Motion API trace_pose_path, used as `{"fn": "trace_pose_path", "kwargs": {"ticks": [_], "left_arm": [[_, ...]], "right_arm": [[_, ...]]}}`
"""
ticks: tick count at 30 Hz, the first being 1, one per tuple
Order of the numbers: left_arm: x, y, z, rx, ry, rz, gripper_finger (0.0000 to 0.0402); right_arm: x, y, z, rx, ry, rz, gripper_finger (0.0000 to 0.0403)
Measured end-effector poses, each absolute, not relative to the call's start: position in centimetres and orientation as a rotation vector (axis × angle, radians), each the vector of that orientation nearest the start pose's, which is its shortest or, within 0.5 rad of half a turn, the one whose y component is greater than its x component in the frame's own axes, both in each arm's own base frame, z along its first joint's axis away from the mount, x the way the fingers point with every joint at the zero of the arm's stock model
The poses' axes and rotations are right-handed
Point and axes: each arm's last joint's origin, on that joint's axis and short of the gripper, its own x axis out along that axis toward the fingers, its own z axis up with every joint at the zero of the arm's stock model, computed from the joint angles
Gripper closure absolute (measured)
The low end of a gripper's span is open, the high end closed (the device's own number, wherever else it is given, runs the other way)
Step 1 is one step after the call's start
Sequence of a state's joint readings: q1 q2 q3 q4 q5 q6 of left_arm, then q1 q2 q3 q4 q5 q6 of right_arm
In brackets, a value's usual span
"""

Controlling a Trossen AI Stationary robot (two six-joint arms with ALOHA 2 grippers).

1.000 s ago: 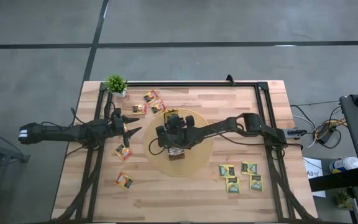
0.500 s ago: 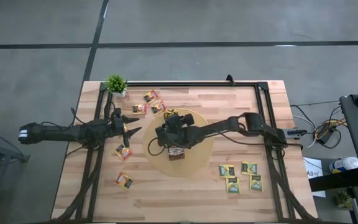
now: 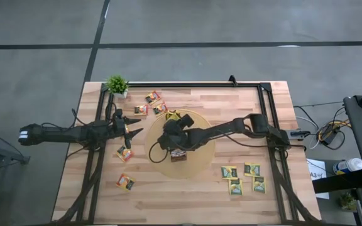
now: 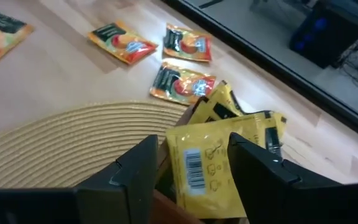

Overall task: Pick & Place Tea
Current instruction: Put the yellow tea bag into the top section of the wooden organizer

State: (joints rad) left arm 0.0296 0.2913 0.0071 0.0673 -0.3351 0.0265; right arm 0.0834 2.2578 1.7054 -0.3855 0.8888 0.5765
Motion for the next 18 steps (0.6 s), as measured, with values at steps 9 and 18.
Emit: {"fn": "trace_pose_path", "kwargs": {"ticks": [9, 18], "left_arm": [[11.2, 1.3, 14.8, 0.059, 0.221, 0.361, 0.0199], [11.2, 1.3, 14.8, 0.059, 0.220, 0.360, 0.0199]], "right_arm": [[47.8, -1.8, 15.7, 0.110, 0.635, -0.973, 0.0221], [46.7, -4.6, 14.4, 0.201, 0.808, -0.891, 0.0232]]}}
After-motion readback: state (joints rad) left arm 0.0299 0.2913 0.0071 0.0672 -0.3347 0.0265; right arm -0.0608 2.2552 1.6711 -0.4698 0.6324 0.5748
